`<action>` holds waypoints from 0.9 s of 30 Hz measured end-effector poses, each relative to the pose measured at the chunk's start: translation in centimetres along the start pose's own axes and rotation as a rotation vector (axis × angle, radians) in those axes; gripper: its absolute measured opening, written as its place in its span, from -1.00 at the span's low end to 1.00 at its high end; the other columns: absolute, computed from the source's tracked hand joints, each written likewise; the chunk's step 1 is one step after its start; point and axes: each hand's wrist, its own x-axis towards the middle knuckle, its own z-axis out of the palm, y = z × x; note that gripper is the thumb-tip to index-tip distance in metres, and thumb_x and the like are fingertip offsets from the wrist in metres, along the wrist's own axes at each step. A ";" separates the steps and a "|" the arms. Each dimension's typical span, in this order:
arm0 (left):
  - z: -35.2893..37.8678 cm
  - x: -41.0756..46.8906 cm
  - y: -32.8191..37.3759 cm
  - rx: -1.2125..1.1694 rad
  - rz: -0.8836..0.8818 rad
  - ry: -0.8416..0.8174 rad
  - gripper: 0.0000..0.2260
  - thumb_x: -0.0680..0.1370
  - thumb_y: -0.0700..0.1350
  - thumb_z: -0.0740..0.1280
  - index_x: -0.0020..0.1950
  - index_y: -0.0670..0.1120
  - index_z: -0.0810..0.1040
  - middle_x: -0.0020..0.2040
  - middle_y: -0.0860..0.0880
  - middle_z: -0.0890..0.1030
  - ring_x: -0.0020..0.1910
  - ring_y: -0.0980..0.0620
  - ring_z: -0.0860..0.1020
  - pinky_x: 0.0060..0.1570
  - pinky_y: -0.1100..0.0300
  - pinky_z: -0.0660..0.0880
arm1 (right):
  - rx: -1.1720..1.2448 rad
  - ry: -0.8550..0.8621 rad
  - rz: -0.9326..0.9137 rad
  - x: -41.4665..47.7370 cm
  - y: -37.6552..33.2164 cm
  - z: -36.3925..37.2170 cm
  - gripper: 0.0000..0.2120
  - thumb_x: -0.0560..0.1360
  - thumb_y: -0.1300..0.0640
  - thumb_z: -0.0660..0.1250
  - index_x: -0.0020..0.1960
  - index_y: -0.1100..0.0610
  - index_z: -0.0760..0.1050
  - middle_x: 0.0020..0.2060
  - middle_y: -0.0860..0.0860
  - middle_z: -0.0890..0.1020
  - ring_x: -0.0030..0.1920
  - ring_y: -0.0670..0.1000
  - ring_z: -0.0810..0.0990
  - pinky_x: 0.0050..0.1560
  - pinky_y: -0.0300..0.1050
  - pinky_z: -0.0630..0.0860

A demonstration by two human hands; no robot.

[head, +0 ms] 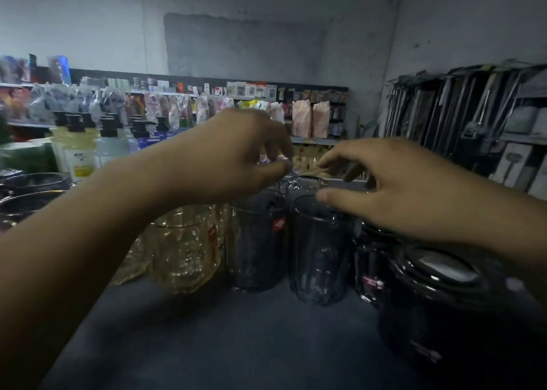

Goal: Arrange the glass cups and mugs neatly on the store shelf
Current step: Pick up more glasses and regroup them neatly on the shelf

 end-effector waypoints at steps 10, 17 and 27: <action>1.6 -4.9 9.4 0.021 0.095 -0.019 -0.74 0.59 -0.03 0.35 0.21 -0.15 0.60 0.11 -0.06 0.53 0.03 0.09 0.46 0.02 0.21 0.43 | 0.297 0.425 -0.039 -11.9 -2.5 4.6 -0.79 0.52 -0.04 0.39 0.14 -0.07 0.57 0.06 -0.19 0.54 0.11 -0.15 0.49 0.13 -0.26 0.43; 3.8 -2.6 11.8 -0.016 -0.195 -0.220 -0.75 0.64 -0.11 0.32 0.27 -0.20 0.53 0.14 -0.14 0.63 0.13 -0.12 0.60 0.10 0.10 0.51 | 0.478 0.509 -0.056 -16.9 -3.3 7.2 -0.81 0.56 0.07 0.35 0.17 0.02 0.56 0.15 -0.17 0.54 0.18 -0.22 0.49 0.17 -0.32 0.43; 2.6 -2.9 13.2 0.072 -0.345 -0.176 -0.79 0.60 -0.12 0.38 0.12 -0.23 0.68 0.02 -0.18 0.71 0.02 -0.17 0.67 0.08 0.00 0.56 | 0.605 0.344 0.026 -18.8 -1.5 8.4 -0.81 0.58 0.07 0.39 0.18 -0.05 0.53 0.06 -0.21 0.53 0.11 -0.20 0.54 0.10 -0.15 0.58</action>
